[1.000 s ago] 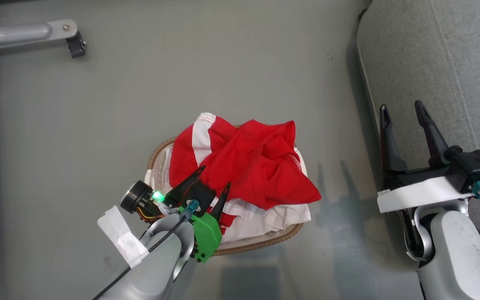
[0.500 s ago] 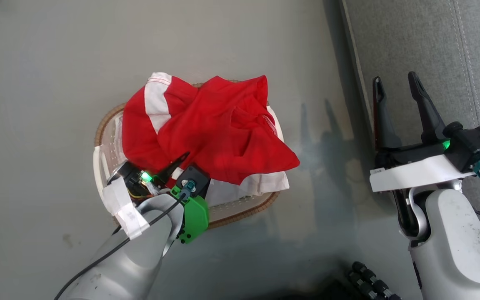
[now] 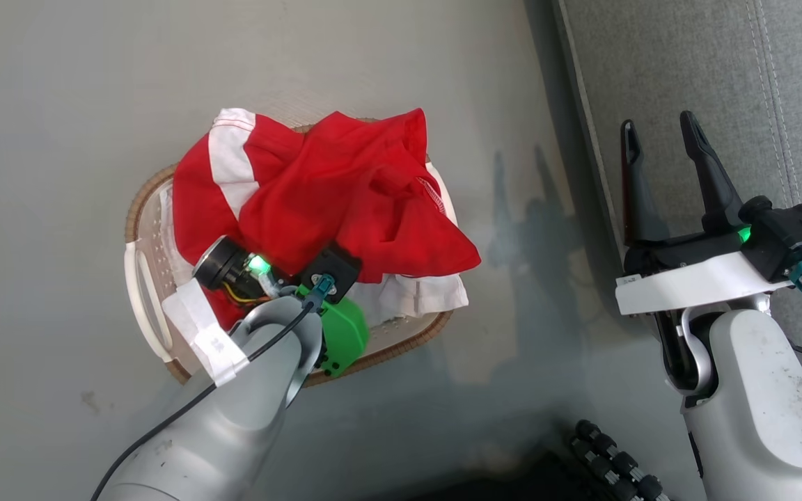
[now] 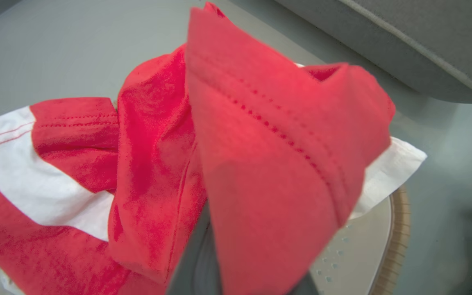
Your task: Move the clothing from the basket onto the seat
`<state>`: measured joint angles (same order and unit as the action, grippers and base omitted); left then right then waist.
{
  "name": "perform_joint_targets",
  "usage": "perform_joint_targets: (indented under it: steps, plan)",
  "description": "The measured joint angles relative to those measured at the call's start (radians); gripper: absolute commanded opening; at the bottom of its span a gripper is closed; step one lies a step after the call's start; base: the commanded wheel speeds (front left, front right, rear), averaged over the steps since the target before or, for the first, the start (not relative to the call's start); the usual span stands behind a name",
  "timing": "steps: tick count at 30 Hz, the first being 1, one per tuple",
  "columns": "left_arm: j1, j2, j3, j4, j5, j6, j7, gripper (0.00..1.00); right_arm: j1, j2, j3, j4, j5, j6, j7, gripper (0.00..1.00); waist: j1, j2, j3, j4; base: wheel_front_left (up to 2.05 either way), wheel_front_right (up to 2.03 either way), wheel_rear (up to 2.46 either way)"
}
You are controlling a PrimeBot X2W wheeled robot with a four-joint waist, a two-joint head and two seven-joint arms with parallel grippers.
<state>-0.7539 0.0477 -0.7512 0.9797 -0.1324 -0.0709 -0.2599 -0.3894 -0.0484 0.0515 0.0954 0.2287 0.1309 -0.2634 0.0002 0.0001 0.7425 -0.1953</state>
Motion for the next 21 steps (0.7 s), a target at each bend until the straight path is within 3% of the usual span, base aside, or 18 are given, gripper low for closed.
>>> perform_joint_targets:
  steps: [12, 21]
  plan:
    - [0.065, 0.012, 0.044, -0.195, -0.051, -0.009, -0.002, 0.0, 0.049, 0.0, -0.038, 0.04, -0.041, 0.0, 0.0, 1.0, 0.0, 0.0, -0.114, 0.041, 0.0, 0.0, 0.0]
    - [0.088, 0.009, 0.035, -0.264, -0.069, -0.036, -0.002, 0.0, 0.178, 0.001, -0.067, 0.081, -0.08, 0.0, 0.0, 1.0, -0.0001, 0.0, -0.29, 0.094, 0.0, 0.0, 0.0]
